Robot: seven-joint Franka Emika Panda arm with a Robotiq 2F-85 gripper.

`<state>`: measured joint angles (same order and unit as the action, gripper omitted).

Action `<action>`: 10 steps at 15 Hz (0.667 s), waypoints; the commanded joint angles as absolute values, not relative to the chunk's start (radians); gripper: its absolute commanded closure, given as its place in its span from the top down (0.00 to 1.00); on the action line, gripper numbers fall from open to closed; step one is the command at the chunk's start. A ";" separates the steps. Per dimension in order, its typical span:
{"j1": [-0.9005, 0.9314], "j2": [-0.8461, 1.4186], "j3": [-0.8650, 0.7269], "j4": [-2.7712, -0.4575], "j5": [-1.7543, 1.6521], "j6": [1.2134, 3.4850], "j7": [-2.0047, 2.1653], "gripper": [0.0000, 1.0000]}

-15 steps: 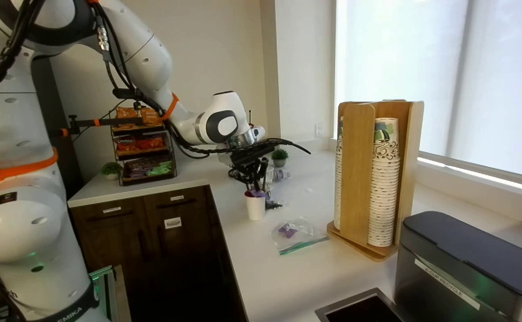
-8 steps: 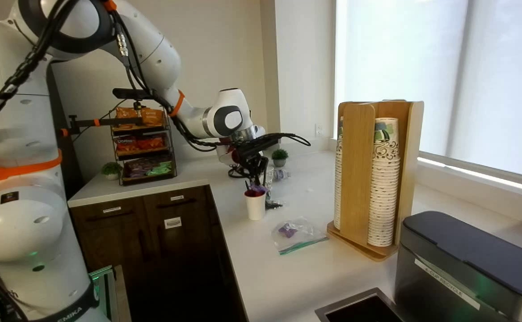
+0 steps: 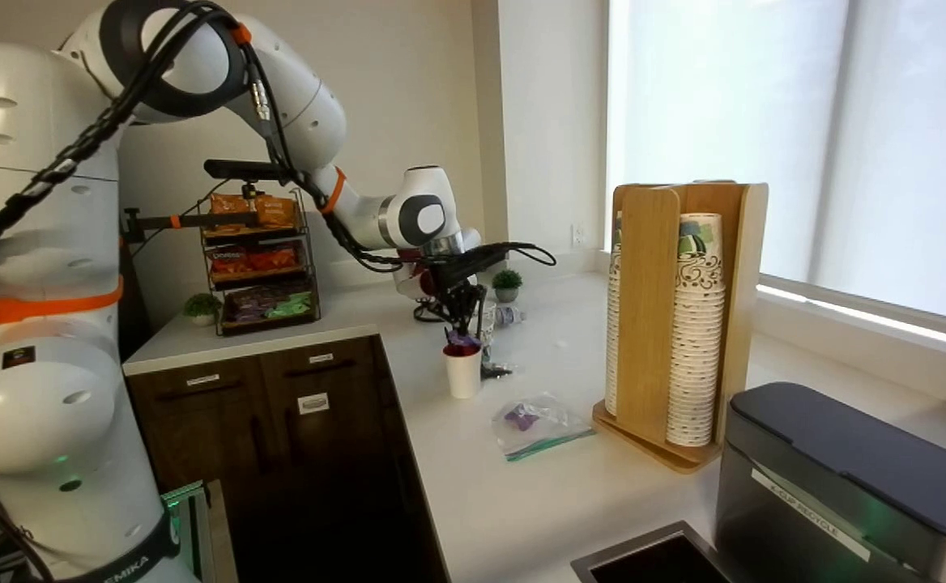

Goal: Put the small packet inside the mug

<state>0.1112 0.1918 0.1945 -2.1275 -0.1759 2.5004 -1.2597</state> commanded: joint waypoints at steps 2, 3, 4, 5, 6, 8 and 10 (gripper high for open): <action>0.119 0.258 0.212 -2.045 -0.186 2.444 -1.354 0.00; 0.120 0.267 0.213 -2.036 -0.187 2.440 -1.364 0.00; 0.120 0.277 0.216 -2.025 -0.184 2.435 -1.377 0.00; 0.123 0.286 0.215 -2.016 -0.190 2.434 -1.383 0.00; 0.124 0.293 0.215 -2.009 -0.195 2.435 -1.387 0.00; 0.127 0.306 0.215 -1.996 -0.200 2.432 -1.397 0.00; 0.126 0.315 0.217 -1.985 -0.197 2.425 -1.405 0.26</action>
